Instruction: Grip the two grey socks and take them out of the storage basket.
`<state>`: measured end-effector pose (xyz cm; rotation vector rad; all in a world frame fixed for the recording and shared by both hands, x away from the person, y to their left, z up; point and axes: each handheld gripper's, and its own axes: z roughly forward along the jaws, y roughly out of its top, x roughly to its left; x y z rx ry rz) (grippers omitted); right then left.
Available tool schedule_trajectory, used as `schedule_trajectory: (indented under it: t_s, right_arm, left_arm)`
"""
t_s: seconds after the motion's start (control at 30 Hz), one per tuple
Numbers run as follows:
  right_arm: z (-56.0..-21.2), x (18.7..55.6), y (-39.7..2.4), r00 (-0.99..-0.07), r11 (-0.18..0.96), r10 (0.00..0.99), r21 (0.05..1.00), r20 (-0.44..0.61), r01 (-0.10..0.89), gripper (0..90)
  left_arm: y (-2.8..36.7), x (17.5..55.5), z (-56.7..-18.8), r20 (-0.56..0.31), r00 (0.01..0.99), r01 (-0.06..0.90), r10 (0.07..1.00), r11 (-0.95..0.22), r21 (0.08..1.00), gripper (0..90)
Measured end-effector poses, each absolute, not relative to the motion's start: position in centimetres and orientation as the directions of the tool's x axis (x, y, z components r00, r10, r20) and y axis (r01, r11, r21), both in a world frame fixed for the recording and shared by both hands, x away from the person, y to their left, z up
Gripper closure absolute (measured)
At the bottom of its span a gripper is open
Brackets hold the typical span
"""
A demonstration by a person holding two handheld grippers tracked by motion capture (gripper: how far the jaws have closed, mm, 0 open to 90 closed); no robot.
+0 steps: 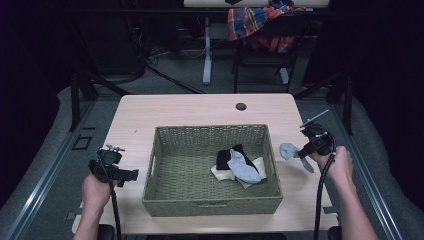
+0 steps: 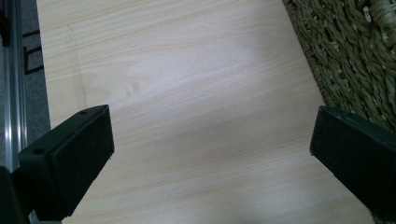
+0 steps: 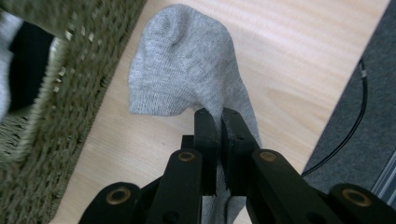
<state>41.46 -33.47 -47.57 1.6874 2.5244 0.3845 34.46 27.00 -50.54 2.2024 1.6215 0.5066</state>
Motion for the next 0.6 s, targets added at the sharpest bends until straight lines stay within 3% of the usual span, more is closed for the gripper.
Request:
schedule_trajectory:
  t_s: [0.6]
  right_arm:
    - [-50.7, 42.3, -32.4, -0.396, 0.372, 0.913, 0.196, 0.098, 0.907, 83.8]
  left_arm:
    - [27.0, 34.5, -50.5, 0.066, 0.277, 0.825, 0.959, -0.272, 0.496, 0.0]
